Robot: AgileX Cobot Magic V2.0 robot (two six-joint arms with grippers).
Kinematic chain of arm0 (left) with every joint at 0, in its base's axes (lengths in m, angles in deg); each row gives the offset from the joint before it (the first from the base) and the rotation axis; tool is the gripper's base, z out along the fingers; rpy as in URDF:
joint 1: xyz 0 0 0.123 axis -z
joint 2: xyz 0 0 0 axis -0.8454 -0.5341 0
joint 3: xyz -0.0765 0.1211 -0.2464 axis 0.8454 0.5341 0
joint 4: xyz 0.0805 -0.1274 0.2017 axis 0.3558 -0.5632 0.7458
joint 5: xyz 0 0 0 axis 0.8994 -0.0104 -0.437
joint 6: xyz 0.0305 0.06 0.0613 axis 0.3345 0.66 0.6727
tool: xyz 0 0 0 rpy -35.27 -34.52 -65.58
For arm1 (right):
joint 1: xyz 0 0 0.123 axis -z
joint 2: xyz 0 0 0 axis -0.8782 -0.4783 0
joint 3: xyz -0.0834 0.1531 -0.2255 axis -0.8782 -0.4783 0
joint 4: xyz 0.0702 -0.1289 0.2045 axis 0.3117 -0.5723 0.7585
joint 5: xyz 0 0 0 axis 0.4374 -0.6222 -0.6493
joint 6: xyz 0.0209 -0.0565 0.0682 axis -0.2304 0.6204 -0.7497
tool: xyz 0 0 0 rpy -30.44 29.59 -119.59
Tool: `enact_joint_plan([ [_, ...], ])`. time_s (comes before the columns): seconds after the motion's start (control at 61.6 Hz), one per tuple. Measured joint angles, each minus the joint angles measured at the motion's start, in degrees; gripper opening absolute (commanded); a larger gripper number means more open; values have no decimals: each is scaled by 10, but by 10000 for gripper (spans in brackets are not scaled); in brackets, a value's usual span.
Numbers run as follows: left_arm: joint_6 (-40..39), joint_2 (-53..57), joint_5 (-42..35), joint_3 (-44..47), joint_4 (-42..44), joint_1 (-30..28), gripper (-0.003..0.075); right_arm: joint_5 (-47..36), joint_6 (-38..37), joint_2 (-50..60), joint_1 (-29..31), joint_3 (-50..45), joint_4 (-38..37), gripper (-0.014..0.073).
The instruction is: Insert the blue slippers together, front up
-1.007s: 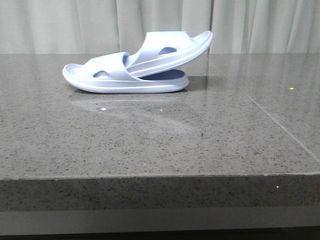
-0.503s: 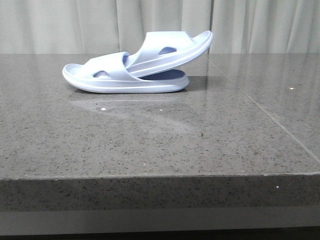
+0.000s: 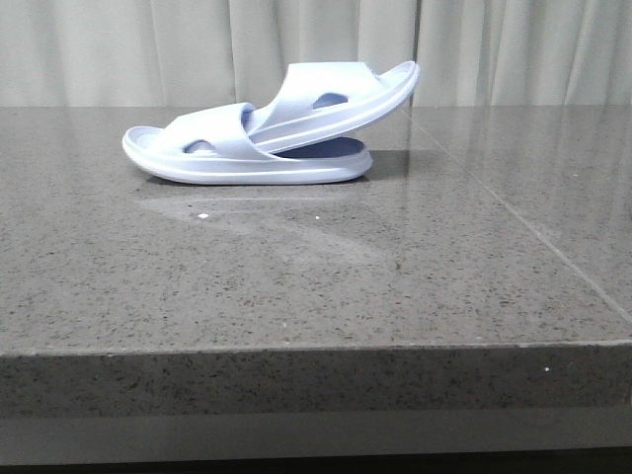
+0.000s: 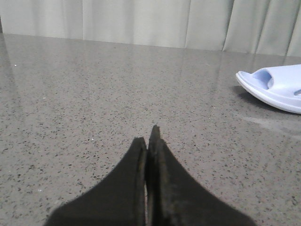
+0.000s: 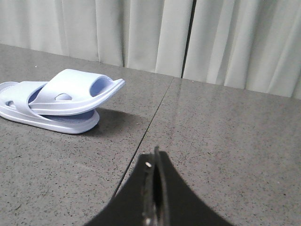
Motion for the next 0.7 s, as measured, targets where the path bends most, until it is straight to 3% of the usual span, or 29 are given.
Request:
enact_joint_plan([
  [0.698, 1, 0, -8, 0, 0, -1, -20, 0, 0, 0, 0, 0, 0, -108],
])
